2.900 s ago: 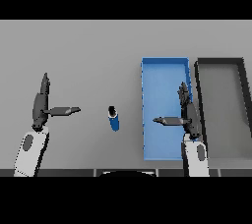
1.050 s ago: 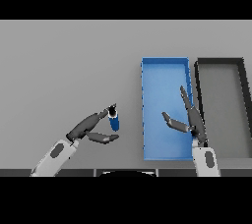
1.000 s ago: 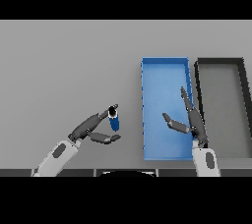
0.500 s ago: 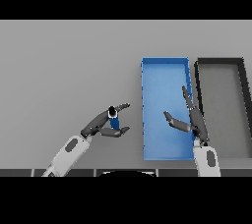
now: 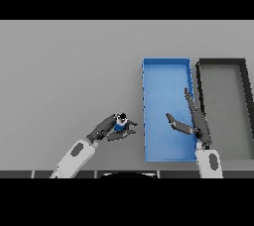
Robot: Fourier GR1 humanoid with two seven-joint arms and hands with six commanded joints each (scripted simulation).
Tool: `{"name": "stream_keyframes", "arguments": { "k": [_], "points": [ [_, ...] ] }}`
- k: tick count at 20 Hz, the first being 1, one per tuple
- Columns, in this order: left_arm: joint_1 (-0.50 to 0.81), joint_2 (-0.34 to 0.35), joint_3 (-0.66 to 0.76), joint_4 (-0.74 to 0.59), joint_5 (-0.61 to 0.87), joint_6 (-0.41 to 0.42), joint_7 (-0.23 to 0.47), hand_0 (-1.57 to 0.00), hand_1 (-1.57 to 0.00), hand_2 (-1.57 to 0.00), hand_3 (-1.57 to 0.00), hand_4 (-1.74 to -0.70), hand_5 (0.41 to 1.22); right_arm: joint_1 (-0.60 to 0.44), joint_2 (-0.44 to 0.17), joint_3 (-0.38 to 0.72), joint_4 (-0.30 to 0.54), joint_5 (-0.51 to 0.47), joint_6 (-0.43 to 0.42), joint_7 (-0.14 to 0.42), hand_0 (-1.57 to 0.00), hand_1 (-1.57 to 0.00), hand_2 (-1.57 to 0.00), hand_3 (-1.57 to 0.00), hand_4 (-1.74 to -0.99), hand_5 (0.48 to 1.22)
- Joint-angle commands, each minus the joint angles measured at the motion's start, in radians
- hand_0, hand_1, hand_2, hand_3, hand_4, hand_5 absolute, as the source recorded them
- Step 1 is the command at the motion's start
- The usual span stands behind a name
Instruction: Pick up the blue pipe and place it into the blue bin.
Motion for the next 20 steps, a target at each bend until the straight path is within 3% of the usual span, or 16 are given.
{"name": "stream_keyframes", "arguments": {
  "k": [1,7,9,18,20],
  "points": [
    [-0.006,0.004,0.001,0.004,-0.006,0.004,0.001,-1.33,-1.38,-1.4,-1.37,-1.56,1.148,-0.008,-0.002,-0.007,0.01,-0.004,-0.001,0.006,0.0,0.0,0.0,0.0,-1.176,0.559],
    [0.003,-0.016,-0.005,-0.057,-0.042,0.024,-0.056,-1.51,-1.52,-1.53,-1.52,-1.49,1.202,-0.019,0.001,0.0,0.027,0.01,-0.004,0.008,0.0,0.0,0.0,0.0,-1.158,0.552],
    [-0.016,-0.052,0.0,-0.078,-0.035,0.027,-0.061,-1.53,-1.54,-1.54,-1.54,-1.48,1.209,-0.02,0.006,0.007,0.024,0.017,-0.007,0.003,0.0,0.0,0.0,0.0,-1.151,0.55],
    [-0.085,-0.081,0.018,-0.179,-0.047,-0.01,0.08,-1.57,-1.57,-1.57,-1.57,-1.47,1.219,0.0,-0.009,0.003,0.008,0.028,-0.007,-0.011,0.0,0.0,0.0,0.0,-1.123,0.571],
    [-0.074,-0.08,0.019,-0.192,-0.044,-0.027,0.078,-1.57,-1.57,-1.57,-1.57,-1.47,1.22,0.006,0.003,0.011,0.006,0.039,-0.019,-0.006,0.0,0.0,0.0,0.0,-1.124,0.578]
  ]
}}
